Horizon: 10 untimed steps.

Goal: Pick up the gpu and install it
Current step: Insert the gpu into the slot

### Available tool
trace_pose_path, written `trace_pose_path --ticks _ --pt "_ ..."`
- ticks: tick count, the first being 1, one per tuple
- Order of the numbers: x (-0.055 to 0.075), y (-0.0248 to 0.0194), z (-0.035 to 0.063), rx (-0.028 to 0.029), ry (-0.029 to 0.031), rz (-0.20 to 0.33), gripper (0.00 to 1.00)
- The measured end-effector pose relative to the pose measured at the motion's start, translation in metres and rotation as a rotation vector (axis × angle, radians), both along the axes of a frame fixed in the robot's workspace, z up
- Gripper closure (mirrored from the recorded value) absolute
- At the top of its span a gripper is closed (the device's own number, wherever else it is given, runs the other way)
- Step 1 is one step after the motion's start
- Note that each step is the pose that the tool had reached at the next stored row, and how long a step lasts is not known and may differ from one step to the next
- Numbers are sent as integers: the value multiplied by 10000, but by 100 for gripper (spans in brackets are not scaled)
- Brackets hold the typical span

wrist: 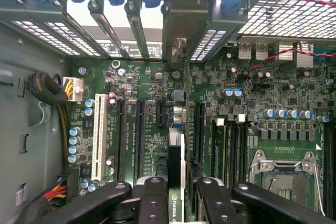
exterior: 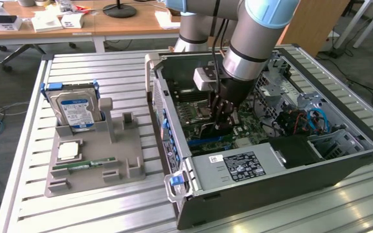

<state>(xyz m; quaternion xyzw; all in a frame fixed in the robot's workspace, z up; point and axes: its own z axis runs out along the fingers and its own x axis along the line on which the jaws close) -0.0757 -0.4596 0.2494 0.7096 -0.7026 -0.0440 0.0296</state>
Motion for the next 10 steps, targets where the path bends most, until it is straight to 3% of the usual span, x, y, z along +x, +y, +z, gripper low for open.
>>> trace_pose_path --ticks 10 --pt "0 -1 22 -4 1 -5 74"
